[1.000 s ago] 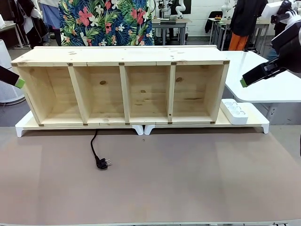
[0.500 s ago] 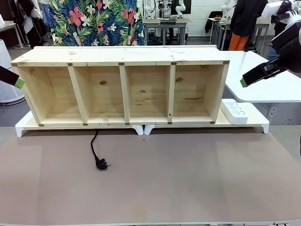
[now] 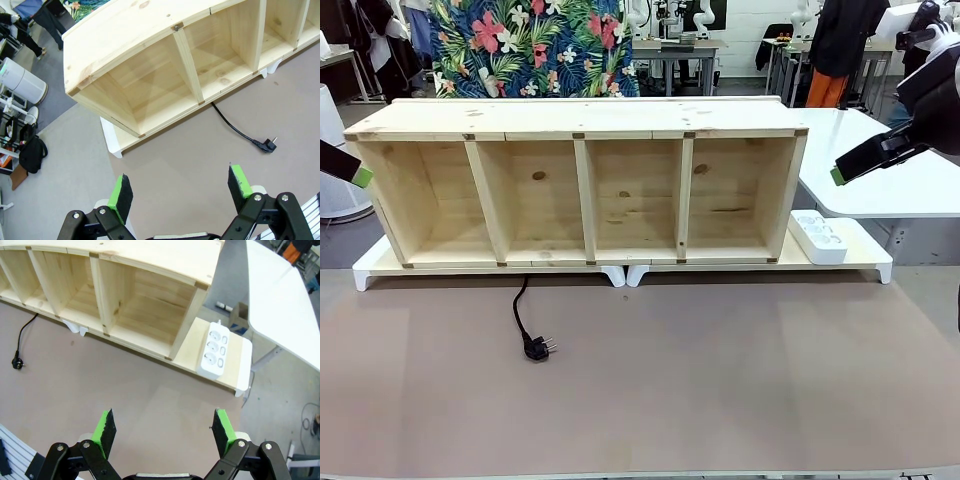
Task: Perform cable management.
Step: When the cord part of the Power Cable appears at the lower middle area of the table and stops, grasp the cord part of the Power Cable.
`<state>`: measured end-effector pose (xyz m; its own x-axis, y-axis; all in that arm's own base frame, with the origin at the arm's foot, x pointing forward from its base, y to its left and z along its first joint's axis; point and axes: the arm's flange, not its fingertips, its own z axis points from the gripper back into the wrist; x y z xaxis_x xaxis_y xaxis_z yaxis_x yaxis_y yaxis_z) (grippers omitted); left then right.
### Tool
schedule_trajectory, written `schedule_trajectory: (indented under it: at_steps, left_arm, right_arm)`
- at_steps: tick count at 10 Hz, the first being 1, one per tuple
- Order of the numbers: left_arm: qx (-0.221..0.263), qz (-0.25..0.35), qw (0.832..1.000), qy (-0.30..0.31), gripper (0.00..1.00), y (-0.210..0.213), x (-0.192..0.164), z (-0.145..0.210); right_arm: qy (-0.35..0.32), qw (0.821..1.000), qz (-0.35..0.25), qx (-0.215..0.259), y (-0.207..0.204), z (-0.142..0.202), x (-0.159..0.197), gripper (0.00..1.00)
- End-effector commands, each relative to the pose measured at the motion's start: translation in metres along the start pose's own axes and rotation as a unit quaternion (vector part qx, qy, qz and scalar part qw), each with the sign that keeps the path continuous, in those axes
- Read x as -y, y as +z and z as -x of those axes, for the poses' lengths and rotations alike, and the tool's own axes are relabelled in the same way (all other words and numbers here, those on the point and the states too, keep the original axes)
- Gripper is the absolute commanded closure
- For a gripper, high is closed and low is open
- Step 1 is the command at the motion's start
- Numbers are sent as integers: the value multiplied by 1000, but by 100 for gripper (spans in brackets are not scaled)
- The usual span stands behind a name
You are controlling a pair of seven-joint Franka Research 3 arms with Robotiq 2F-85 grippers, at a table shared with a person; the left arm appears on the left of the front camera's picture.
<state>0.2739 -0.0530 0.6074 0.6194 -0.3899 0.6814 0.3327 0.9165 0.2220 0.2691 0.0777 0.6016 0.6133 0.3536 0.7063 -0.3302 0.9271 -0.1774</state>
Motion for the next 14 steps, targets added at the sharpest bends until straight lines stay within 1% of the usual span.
schedule_trajectory:
  at_steps: [1,2,5,7,9,11,14]
  left_arm:
    - [5,-1,1000,-1,0,-2,1,-2]
    - [5,-1,1000,-1,0,-2,1,-2]
    - [5,-1,1000,-1,0,-2,1,-2]
    - [5,-1,1000,-1,0,-2,1,-2]
    - [5,-1,1000,-1,0,-2,1,-2]
    - [5,-1,1000,-1,0,-2,1,-2]
    - [5,-1,1000,-1,0,-2,1,-2]
  right_arm:
    - [0,1000,0,0,0,0,0,0]
    - [1,1000,-8,-16,-9,-10,-14,0]
    - [43,998,-41,-34,-26,-37,-60,0]
    - [64,995,-60,-52,-37,-49,-87,0]
    - [68,993,-73,-66,-50,-64,-116,0]
    - [84,988,-110,-74,-72,-79,-148,0]
    - [73,982,-146,-94,-112,-95,-205,0]
